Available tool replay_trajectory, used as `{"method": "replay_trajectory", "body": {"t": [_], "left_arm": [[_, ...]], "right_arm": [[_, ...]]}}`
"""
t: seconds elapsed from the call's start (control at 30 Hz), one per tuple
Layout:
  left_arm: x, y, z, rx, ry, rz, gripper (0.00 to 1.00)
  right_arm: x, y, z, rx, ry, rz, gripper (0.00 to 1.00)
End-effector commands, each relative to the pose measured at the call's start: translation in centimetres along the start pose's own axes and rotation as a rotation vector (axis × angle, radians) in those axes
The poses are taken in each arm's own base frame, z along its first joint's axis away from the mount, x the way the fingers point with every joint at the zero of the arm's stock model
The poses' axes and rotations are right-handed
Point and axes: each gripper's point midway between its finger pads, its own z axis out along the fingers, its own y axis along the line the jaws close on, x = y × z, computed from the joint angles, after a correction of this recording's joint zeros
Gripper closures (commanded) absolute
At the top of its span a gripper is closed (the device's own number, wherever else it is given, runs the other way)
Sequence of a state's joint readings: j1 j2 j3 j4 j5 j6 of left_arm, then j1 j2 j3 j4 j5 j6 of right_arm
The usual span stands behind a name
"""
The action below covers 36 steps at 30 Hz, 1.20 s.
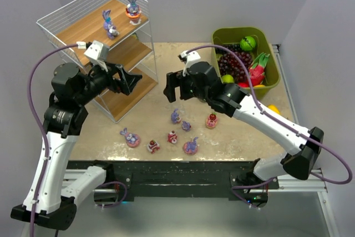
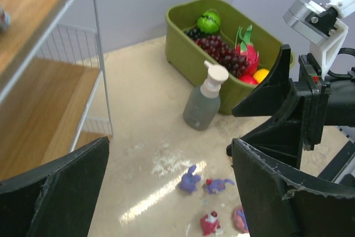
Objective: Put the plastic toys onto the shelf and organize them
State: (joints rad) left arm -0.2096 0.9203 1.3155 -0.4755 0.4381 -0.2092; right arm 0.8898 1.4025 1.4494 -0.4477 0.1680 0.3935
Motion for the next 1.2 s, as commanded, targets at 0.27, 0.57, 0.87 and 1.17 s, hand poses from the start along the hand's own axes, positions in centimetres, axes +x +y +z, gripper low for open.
{"method": "replay_trajectory", "body": {"t": [0.27,0.57,0.87,1.17], "left_arm": [[9.5,0.8,-0.1,-0.042,0.184,-0.246,0.0],[15.9,-3.2,4.7,-0.046,0.284,-0.29,0.02],[22.8,-4.6,9.1,-0.097,0.382,-0.221,0.14],[27.6,-3.3,10.8,-0.208,0.424,-0.168,0.26]], "right_arm": [[11.9,-6.1,1.3,0.224,0.337,0.066,0.01],[14.3,-9.3,0.0,0.346,0.354,0.18,0.04],[13.1,-14.7,-3.9,0.528,0.244,0.32,0.04],[11.4,-16.8,-6.3,0.564,0.167,0.363,0.04]]}}
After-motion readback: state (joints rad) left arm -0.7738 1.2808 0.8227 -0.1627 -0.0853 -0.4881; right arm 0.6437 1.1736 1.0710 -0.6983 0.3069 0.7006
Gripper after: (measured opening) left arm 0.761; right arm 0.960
